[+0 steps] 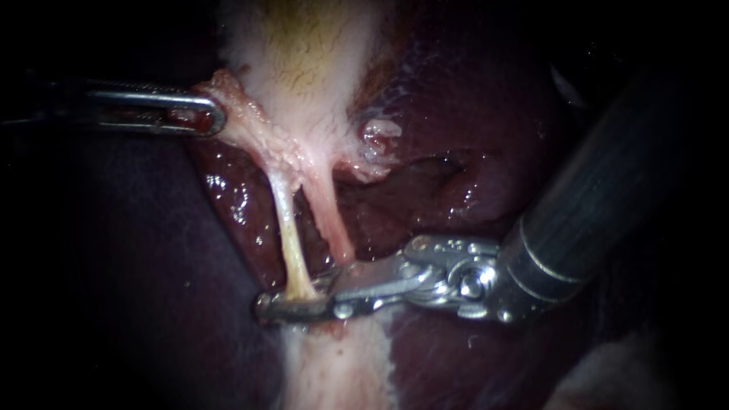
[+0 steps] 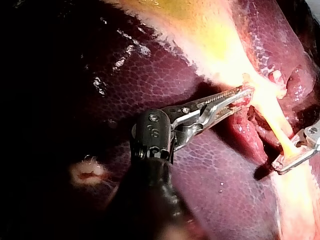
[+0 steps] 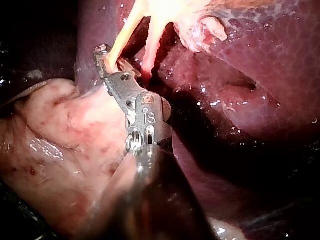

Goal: Going back first clip left tube

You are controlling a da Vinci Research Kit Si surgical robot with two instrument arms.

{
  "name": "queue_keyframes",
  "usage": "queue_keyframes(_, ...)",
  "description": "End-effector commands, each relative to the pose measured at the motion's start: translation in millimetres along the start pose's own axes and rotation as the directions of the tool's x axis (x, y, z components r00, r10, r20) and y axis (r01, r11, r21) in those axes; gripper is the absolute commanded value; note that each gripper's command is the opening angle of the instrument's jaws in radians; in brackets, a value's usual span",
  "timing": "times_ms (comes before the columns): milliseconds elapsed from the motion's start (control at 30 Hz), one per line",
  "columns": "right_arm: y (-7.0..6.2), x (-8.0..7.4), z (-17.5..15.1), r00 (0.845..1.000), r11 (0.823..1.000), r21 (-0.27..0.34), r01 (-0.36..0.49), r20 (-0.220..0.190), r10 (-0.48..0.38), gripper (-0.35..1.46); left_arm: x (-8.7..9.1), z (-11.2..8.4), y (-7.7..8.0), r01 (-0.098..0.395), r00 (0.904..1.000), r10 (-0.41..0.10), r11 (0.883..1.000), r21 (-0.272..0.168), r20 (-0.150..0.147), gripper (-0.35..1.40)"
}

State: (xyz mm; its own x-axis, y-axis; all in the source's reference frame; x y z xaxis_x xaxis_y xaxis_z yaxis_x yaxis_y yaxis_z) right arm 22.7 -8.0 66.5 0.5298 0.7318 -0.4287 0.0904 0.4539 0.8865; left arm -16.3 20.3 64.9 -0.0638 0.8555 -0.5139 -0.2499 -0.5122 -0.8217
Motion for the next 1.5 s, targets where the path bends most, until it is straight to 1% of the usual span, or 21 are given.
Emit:
queue_keyframes(33, 0.0, 0.0, 0.0, 1.0, 1.0, 0.0, 0.0, 0.0, 0.0, -0.35, 0.0, 0.0, 0.0, 0.0, 1.0, 0.0, 1.0, 0.0, 0.0, -0.35)
queue_keyframes(67, 0.1, 0.0, 0.0, 1.0, 1.0, 0.0, -0.006, 0.0, 0.006, -0.35, 0.0, 0.0, 0.0, 0.0, 1.0, 0.0, 1.0, 0.0, 0.0, -0.35)
queue_keyframes(133, 0.2, -0.1, 0.1, 0.998, 0.998, 0.004, 0.055, -0.003, -0.055, -0.35, 0.0, 0.0, 0.0, 0.0, 1.0, 0.0, 1.0, 0.0, 0.0, -0.35)
queue_keyframes(167, 0.3, -0.1, 0.1, 0.995, 0.995, 0.004, 0.097, -0.002, -0.097, -0.2, 0.0, 0.0, 0.0, 0.0, 1.0, 0.0, 1.0, 0.0, 0.0, -0.35)
queue_keyframes(233, 0.5, -0.1, 0.2, 0.993, 0.993, 0.003, 0.12, -0.002, -0.12, 0.02, 0.0, 0.0, 0.0, 0.0, 1.0, 0.0, 1.0, 0.0, 0.0, -0.35)
queue_keyframes(267, 0.7, 0.0, 0.3, 0.993, 0.993, 0.005, 0.12, -0.008, -0.12, 0.17, 0.0, 0.0, 0.0, 0.0, 1.0, 0.0, 1.0, 0.0, 0.0, -0.35)
queue_keyframes(300, 0.8, 0.0, 0.3, 0.993, 0.993, 0.005, 0.121, -0.015, -0.12, 0.26, 0.0, 0.0, 0.0, 0.0, 1.0, 0.0, 1.0, 0.0, 0.0, -0.35)
queue_keyframes(433, 1.1, 0.2, 0.5, 0.992, 0.993, -0.008, 0.121, -0.039, -0.121, 0.42, 0.0, 0.0, 0.0, 0.0, 1.0, 0.0, 1.0, 0.0, 0.0, -0.35)
queue_keyframes(567, 1.2, 0.5, 0.8, 0.988, 0.99, -0.013, 0.143, -0.054, -0.144, 0.46, 0.0, 0.0, 0.0, 0.0, 1.0, 0.0, 1.0, 0.0, 0.0, -0.35)
queue_keyframes(600, 1.2, 0.5, 0.9, 0.985, 0.987, -0.016, 0.161, -0.055, -0.161, 0.46, 0.0, 0.0, 0.0, 0.0, 1.0, 0.0, 1.0, 0.0, 0.0, -0.35)
queue_keyframes(667, 1.3, 0.6, 0.9, 0.98, 0.981, -0.038, 0.188, -0.063, -0.19, 0.47, 0.0, 0.0, 0.0, 0.0, 1.0, 0.0, 1.0, 0.0, 0.0, -0.35)
queue_keyframes(767, 1.8, 0.8, 0.9, 0.968, 0.969, -0.096, 0.227, -0.087, -0.236, 0.49, 0.0, 0.0, 0.0, 0.0, 1.0, 0.0, 1.0, 0.0, 0.0, -0.35)
queue_keyframes(833, 2.4, 0.9, 0.7, 0.96, 0.954, -0.165, 0.249, -0.086, -0.265, 0.5, 0.0, 0.0, 0.0, 0.0, 1.0, 0.0, 1.0, 0.0, 0.0, -0.35)
queue_keyframes(900, 3.1, 1.0, 0.2, 0.952, 0.939, -0.198, 0.281, -0.07, -0.299, 0.5, 0.0, 0.0, 0.0, 0.0, 1.0, 0.0, 1.0, 0.0, 0.0, -0.35)
queue_keyframes(1033, 3.9, 1.0, -1.0, 0.937, 0.917, -0.239, 0.32, -0.064, -0.344, 0.5, 0.0, 0.0, -0.1, 0.0, 1.0, 0.0, 1.0, 0.0, 0.0, -0.35)
queue_keyframes(1100, 4.0, 0.9, -1.5, 0.931, 0.909, -0.248, 0.335, -0.061, -0.359, 0.5, -0.1, -0.1, -0.2, 0.0, 1.0, 0.0, 1.0, 0.0, 0.0, -0.35)
queue_keyframes(1300, 3.3, 0.4, -3.1, 0.91, 0.886, -0.255, 0.387, -0.047, -0.411, 0.5, -0.1, -0.1, -0.2, -0.001, 1.0, 0.001, 1.0, 0.0, 0.0, -0.35)
queue_keyframes(1433, 3.0, 0.3, -4.2, 0.902, 0.876, -0.264, 0.404, -0.044, -0.429, 0.5, -0.1, -0.1, -0.2, -0.001, 1.0, 0.001, 1.0, 0.0, 0.0, -0.35)
queue_keyframes(1467, 2.9, 0.3, -4.5, 0.898, 0.871, -0.265, 0.414, -0.041, -0.439, 0.5, -0.2, -0.1, -0.2, -0.001, 1.0, 0.001, 1.0, 0.0, 0.0, -0.35)
queue_keyframes(1500, 2.8, 0.3, -4.6, 0.898, 0.871, -0.266, 0.413, -0.041, -0.438, 0.5, -0.2, -0.1, -0.2, -0.001, 1.0, 0.001, 1.0, 0.0, 0.0, -0.35)
